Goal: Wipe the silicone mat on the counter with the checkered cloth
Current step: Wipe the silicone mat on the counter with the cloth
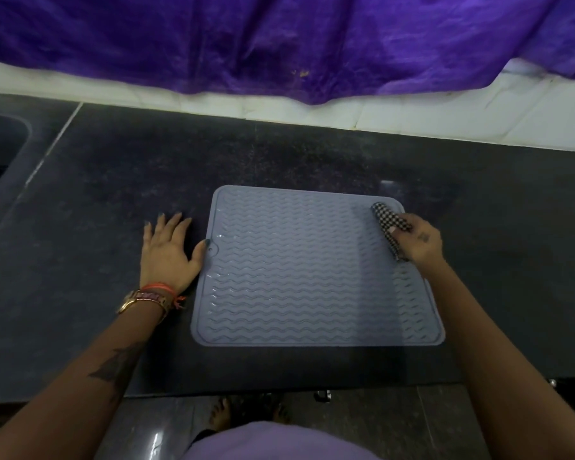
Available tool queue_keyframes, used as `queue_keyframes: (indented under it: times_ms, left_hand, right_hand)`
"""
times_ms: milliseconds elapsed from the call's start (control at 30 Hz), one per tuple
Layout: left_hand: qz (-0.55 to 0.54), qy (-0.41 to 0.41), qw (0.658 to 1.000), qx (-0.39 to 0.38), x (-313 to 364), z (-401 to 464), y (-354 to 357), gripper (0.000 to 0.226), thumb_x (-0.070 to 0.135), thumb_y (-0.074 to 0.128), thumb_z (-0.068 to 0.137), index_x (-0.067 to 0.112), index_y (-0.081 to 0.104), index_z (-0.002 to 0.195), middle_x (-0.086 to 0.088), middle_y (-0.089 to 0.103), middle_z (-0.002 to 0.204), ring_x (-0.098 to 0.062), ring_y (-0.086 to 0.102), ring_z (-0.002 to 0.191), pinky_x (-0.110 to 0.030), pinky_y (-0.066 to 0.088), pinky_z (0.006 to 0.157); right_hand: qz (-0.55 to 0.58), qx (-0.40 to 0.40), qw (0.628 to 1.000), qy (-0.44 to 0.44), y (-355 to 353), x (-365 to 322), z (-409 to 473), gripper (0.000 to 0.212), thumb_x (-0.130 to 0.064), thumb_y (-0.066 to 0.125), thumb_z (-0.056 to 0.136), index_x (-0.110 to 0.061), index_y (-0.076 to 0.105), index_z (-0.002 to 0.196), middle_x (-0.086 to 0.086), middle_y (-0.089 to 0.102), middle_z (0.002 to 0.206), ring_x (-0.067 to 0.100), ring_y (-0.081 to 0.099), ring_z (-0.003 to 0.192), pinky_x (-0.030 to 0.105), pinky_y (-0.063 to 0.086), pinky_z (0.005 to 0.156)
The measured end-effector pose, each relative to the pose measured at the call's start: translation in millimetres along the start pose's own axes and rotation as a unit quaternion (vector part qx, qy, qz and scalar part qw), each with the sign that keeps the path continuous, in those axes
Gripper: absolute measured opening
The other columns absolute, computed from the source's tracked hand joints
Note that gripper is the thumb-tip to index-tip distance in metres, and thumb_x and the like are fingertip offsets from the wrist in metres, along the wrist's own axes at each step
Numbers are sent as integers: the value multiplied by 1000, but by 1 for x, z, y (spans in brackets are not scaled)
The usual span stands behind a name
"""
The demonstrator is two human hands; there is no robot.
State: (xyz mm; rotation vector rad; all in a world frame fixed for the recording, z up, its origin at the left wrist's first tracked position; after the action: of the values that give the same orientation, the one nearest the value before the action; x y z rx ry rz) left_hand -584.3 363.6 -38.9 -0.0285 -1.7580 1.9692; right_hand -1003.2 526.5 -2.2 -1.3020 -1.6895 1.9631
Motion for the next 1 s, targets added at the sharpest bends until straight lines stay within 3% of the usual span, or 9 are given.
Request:
queue_keyframes:
  times_ms: [100,267,400,467,533,600,733,900,1000]
  left_hand:
    - [-1,-4,1000,-4,0,0,0,68,50,35,83,7,46,134,-15,41,145,-34,24,141,-47,7,118]
    - [0,-4,1000,-6,0,0,1,67,50,35,83,7,46,134,-15,40,146,-34,24,141,-47,7,118]
    - [8,-7,1000,-8,-2,1,4,70,54,33,83,8,45,134,-14,41,145,-33,24,141,-47,8,118]
    - [11,-10,1000,-6,-4,1,4,72,57,30,82,9,46,134,-14,41,145,-33,25,140,-46,8,117]
    - [10,-11,1000,-4,-5,1,4,74,58,28,81,8,46,133,-15,42,144,-34,25,140,-46,8,117]
    - [9,-10,1000,-7,-4,2,4,74,57,28,81,8,46,133,-15,42,144,-34,26,140,-46,8,117]
    - [-4,-14,1000,-8,-3,2,4,73,56,30,80,8,45,134,-15,41,145,-34,24,140,-45,7,118]
    - [-18,-14,1000,-1,-3,2,1,79,59,27,77,7,46,133,-16,42,144,-35,24,140,-46,8,118]
    - [-20,-20,1000,-2,-5,1,2,79,60,28,77,8,46,133,-15,41,145,-34,24,140,-46,8,118]
  right_hand:
    - [-11,44,998,35,-7,4,2,40,-22,49,91,-16,47,130,22,54,127,40,51,114,43,43,94]
    - [-126,12,991,48,28,-23,-8,50,-20,43,92,-10,30,139,25,31,140,44,34,124,49,36,101]
    - [-4,-1,999,-36,25,-41,-3,40,-19,47,93,-15,47,133,18,52,132,36,50,117,38,42,98]
    - [61,26,998,2,8,-25,4,37,-19,47,93,-19,52,129,15,56,129,35,53,114,38,44,95]
    - [29,55,997,47,-4,-6,10,41,-19,45,93,-21,46,134,19,51,132,38,50,117,43,42,97]
    - [-37,29,996,77,2,0,13,46,-21,44,94,-20,37,139,21,41,137,41,42,121,46,38,100]
    - [-106,8,993,58,25,-25,6,48,-22,44,93,-13,31,138,22,30,142,43,34,126,47,36,102]
    - [27,-31,997,-73,39,-63,4,41,-19,48,94,-18,47,134,13,53,133,32,51,119,34,41,102]
    - [89,38,995,-28,9,-41,16,33,-18,50,93,-19,57,124,13,59,126,32,55,114,32,43,94]
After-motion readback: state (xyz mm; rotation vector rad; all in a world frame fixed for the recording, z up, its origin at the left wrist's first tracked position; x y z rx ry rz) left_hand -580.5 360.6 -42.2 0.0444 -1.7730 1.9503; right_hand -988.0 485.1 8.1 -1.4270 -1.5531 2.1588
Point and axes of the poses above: each hand's wrist, its own z-axis towards the middle knuckle, its own y-axis out of the palm, x = y × z, the point moved 9 cm from there along z, towards the middle knuckle
